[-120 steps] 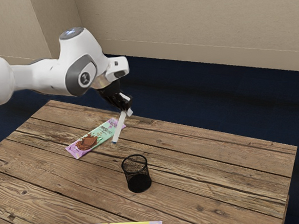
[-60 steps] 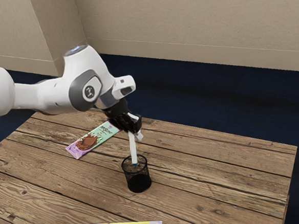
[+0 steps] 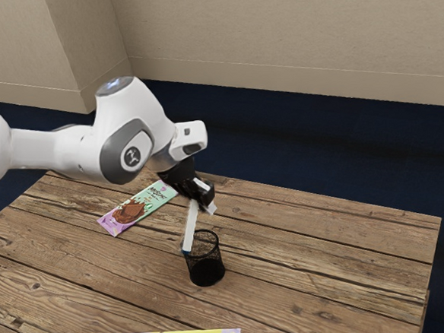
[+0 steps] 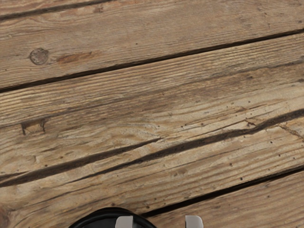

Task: Put the marker into the pen holder.

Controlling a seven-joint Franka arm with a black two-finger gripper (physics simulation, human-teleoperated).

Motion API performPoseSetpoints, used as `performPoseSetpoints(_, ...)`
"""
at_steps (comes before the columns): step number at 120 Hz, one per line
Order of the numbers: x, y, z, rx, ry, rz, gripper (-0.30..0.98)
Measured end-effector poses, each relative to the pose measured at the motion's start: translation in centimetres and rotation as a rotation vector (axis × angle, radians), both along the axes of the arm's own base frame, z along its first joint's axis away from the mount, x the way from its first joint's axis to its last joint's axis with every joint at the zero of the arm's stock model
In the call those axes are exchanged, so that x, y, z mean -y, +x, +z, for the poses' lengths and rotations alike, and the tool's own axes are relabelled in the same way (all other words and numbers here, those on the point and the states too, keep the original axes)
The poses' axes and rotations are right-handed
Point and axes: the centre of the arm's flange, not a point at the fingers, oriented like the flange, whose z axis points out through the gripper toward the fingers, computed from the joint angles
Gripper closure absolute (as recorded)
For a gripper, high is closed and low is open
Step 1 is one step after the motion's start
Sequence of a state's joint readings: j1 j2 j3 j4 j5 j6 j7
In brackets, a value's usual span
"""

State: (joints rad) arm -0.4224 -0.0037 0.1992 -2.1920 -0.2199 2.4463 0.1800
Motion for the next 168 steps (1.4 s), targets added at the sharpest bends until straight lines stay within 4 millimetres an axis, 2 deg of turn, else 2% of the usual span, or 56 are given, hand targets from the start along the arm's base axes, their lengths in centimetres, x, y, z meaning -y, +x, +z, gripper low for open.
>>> performPoseSetpoints(29,1.3,0.0,-0.3,0.078,0.006,-0.022,0.72)
performPoseSetpoints(56,2.5,0.0,0.3,0.149,0.036,-0.088,0.72)
performPoseSetpoints(101,3.8,-0.9,0.0,0.178,0.069,-0.196,0.72)
performPoseSetpoints(119,4.1,0.2,0.3,0.199,0.092,-0.238,0.72)
performPoseSetpoints(128,3.3,0.5,0.3,0.204,0.102,-0.243,0.72)
performPoseSetpoints(140,1.1,0.2,0.2,0.197,0.114,-0.232,0.72)
performPoseSetpoints(168,-4.0,1.2,-1.2,0.169,0.148,-0.182,0.72)
